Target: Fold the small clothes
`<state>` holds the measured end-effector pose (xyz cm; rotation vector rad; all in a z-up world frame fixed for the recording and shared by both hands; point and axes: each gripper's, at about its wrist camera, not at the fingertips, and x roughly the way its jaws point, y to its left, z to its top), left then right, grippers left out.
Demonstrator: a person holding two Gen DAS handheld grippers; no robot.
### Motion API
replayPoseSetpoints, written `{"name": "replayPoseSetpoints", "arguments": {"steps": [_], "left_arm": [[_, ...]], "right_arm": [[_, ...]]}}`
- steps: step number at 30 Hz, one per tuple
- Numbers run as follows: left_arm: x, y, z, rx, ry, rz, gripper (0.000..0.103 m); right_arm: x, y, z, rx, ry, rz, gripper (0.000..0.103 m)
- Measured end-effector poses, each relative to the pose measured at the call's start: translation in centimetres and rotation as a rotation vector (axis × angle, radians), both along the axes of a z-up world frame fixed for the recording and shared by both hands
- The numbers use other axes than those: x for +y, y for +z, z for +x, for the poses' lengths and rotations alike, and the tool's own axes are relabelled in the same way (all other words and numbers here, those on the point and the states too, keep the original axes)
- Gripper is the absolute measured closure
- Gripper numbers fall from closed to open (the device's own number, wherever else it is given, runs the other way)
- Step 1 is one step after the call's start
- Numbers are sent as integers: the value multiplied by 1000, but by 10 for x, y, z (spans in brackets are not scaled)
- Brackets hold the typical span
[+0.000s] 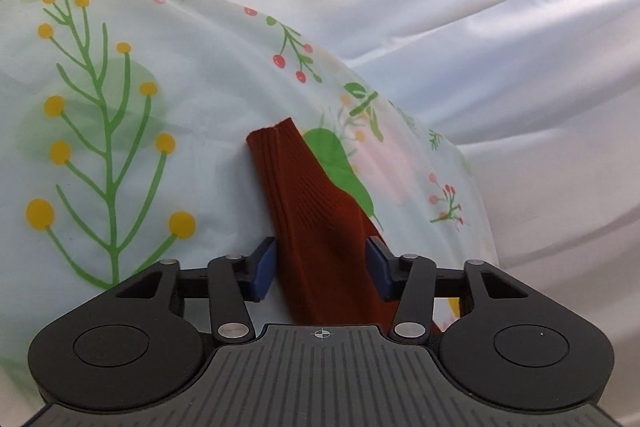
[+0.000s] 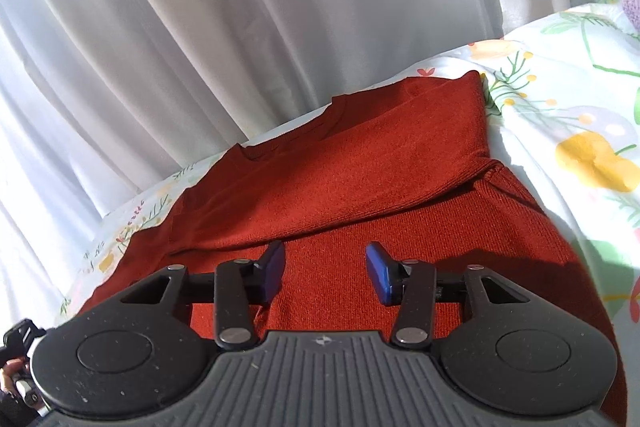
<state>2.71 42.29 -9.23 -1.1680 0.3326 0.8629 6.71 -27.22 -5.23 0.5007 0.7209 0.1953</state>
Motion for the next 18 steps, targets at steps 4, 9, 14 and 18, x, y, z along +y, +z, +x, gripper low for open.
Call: {"name": "replayPoseSetpoints", "arguments": {"steps": [4,9,14,18], "left_arm": [[12,-12,-3,16,32,-25,94],[3,5,-1,5,-30,58,95],[-52,67,42,-71,-286,276,95],[-151,121,97,-206,-663,451,95]], "right_arm": [[2,1,3,3,-7,-13,63],[2,2,4,7,-8,-16,66],[-4,7,0,-9,-26,-10,67],[-8,12,-5,-25,-45,-2,67]]}}
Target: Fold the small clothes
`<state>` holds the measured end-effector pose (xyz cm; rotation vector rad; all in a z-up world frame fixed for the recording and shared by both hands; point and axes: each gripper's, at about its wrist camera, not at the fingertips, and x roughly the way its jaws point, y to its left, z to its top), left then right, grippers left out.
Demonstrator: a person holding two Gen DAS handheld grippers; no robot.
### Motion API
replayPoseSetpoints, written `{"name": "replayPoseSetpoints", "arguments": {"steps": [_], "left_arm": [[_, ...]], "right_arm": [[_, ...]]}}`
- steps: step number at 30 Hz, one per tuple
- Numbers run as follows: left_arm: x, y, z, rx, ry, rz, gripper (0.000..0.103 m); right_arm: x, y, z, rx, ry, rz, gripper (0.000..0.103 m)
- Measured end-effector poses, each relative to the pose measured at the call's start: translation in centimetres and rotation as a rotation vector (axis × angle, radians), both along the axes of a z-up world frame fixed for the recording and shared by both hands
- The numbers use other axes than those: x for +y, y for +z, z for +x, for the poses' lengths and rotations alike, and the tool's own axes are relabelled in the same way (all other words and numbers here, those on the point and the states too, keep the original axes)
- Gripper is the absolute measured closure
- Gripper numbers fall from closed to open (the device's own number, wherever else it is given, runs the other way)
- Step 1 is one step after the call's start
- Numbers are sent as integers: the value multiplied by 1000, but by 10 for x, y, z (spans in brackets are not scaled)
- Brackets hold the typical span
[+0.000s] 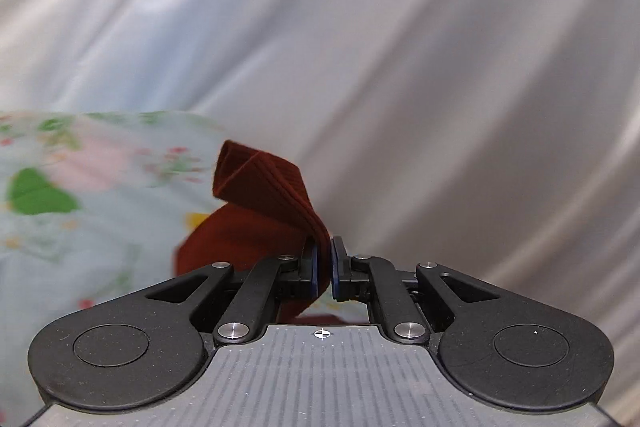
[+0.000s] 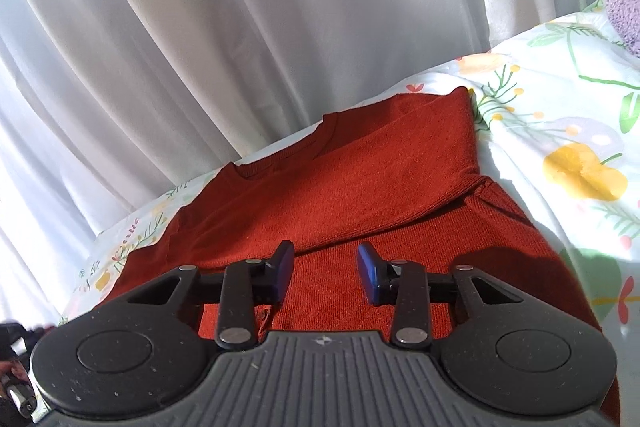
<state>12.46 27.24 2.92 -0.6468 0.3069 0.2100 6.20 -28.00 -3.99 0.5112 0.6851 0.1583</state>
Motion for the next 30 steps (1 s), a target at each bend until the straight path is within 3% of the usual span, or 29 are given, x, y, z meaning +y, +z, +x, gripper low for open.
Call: {"name": "replayPoseSetpoints", "arguments": {"steps": [3,5,6,7,11,15,19,23,28,30], "left_arm": [[-82,14,38,-53,-287,63,89],[-126,5,61,-34,-415,84,59],[-144,-4,70,-2,-457,92,27],[-157,-15,77,43,-476,94,10],[-164,-65,78,210,-403,-5,10],[-125,-101,55,340,-281,-101,9],[-108,-107,41,350,-207,-81,6],[-98,-108,34,370,-170,-77,6],[-95,-109,27,374,-153,-58,6],[-97,-107,29,386,-143,-23,6]], "right_arm": [[-4,3,-4,-9,-9,4,67],[-7,3,-5,-12,-15,8,67],[-9,3,-5,-9,-20,9,67],[-11,2,-4,-4,-22,11,67],[-12,-2,4,25,1,33,67],[-4,-12,25,78,70,101,67],[12,-21,67,119,158,213,67],[36,-32,115,148,231,262,55],[71,-50,156,210,276,191,55],[81,-47,157,165,289,156,55]]}}
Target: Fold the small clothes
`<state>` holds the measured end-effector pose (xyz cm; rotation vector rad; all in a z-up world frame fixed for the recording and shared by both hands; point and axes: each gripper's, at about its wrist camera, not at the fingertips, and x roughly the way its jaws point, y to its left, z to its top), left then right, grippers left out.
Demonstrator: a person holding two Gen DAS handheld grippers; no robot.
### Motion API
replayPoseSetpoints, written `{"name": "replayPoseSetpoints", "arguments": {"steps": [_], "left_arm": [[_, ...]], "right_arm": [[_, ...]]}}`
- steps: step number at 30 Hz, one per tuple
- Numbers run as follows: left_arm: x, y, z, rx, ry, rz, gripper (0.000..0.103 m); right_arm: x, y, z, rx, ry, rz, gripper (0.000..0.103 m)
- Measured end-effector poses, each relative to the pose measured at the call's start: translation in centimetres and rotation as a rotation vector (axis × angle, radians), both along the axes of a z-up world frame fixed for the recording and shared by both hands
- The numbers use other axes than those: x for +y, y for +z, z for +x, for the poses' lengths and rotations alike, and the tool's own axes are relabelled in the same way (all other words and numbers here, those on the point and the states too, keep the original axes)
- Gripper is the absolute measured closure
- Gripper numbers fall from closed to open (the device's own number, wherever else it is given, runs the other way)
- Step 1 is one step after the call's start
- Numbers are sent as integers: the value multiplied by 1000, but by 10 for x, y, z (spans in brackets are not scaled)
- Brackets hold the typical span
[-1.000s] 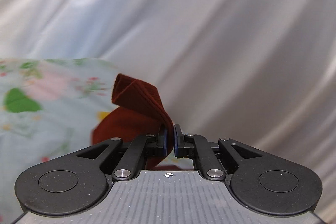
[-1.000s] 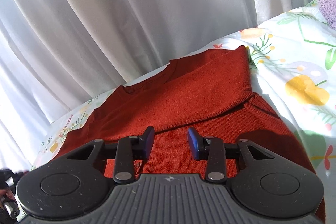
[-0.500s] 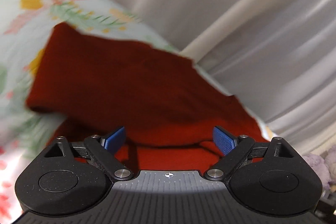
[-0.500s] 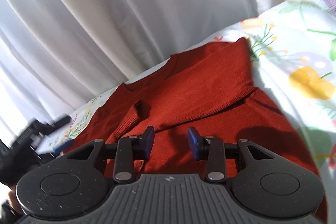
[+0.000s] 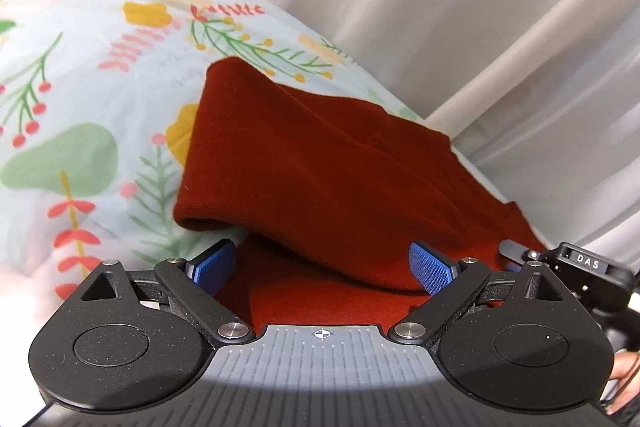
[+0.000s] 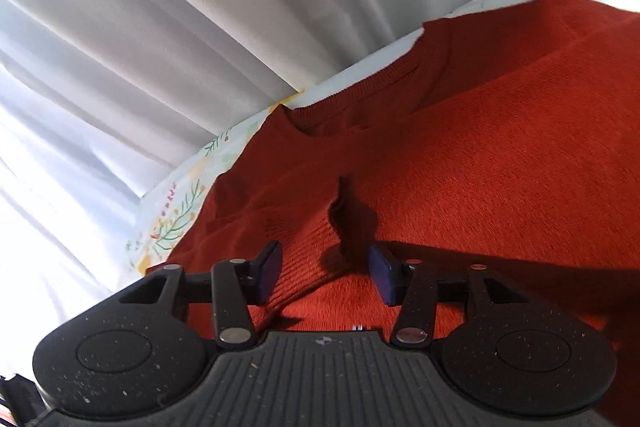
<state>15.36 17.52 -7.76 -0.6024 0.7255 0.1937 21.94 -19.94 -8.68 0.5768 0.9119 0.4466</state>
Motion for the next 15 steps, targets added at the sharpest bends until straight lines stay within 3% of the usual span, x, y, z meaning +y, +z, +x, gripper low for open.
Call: {"name": "replayPoseSetpoints", "arguments": {"steps": [1,4,7,10,12,15], "left_arm": [[-1,2,1,1,1,11,6],[-5,8,6,-27,-19,29,6],[-14,12,14,-37,-54,79,6],[-23,10,20,-38,-69,119,6],[-27,5,26,-23,-82,130,6],[-31,-2,36,7,-89,147,6]], "right_arm": [[5,2,1,-16,11,-22,60],[19,9,-1,-75,26,-118,101],[16,35,-18,-229,-9,-266,102],[-8,60,-37,-375,-158,-425,102],[-35,60,-40,-361,-245,-486,102],[-76,41,-36,-234,-284,-458,101]]}}
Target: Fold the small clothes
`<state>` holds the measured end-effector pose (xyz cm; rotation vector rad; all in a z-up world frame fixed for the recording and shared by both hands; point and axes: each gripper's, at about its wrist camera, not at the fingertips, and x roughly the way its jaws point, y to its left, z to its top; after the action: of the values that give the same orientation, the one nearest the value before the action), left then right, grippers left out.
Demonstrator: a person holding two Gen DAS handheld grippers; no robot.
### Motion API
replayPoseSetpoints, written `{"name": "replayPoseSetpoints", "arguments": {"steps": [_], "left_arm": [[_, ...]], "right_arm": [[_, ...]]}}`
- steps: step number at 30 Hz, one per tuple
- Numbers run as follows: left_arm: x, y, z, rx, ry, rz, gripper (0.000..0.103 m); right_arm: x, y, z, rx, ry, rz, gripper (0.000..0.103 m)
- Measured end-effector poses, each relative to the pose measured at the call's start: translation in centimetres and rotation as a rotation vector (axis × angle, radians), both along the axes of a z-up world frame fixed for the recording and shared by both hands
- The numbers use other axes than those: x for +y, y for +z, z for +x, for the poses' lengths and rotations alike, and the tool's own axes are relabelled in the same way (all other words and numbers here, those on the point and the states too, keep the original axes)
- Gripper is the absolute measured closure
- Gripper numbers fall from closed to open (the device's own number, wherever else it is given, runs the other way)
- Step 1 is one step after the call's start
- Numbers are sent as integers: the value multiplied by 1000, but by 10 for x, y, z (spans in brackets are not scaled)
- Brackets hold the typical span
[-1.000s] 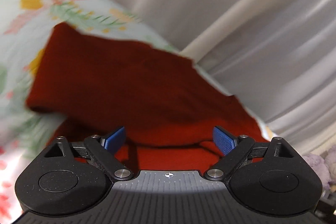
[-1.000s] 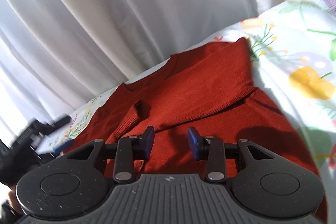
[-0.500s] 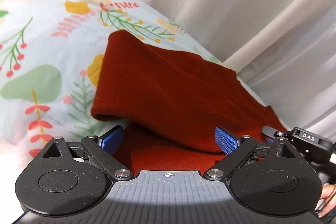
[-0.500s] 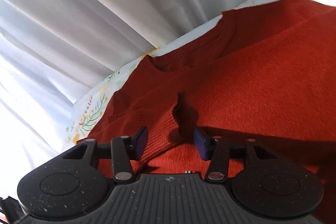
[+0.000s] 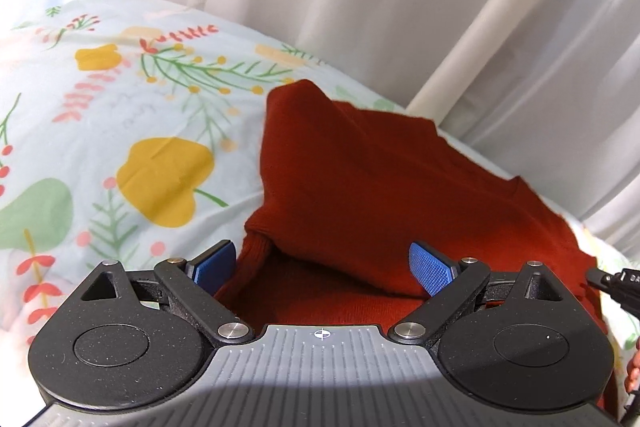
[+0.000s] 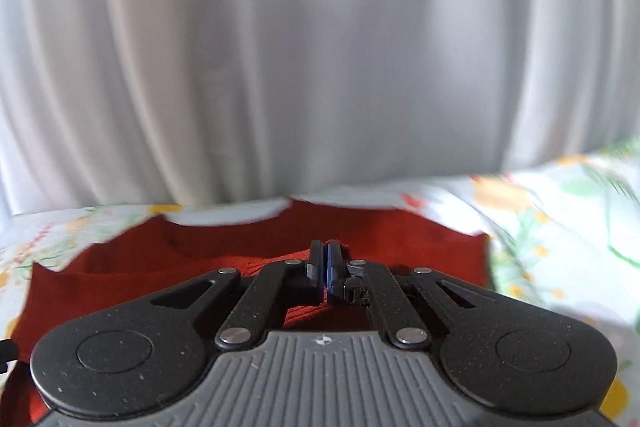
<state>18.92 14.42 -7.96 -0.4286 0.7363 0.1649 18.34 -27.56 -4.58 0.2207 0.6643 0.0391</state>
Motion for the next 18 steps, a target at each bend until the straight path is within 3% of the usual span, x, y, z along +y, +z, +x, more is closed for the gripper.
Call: {"name": "replayPoseSetpoints", "arguments": {"steps": [3,5,7,10,12,15,18], "left_arm": [[0,-4,6,20,1,12,6],[0,-6,7,25,-5,14,6],[0,-5,9,27,-9,21,6],[-2,-4,13,24,-14,33,6],[-4,-2,16,19,-22,57,6],[-7,0,21,5,-30,105,6],[-8,-1,27,3,-32,124,6]], "right_arm": [[-28,-22,1,109,11,155,95],[-34,-32,3,142,19,225,69],[-28,-36,3,117,27,219,69],[-7,-34,12,97,60,143,70],[10,-31,18,80,95,61,99],[30,-12,14,-29,91,-120,99],[33,-3,11,-122,9,-312,99]]}}
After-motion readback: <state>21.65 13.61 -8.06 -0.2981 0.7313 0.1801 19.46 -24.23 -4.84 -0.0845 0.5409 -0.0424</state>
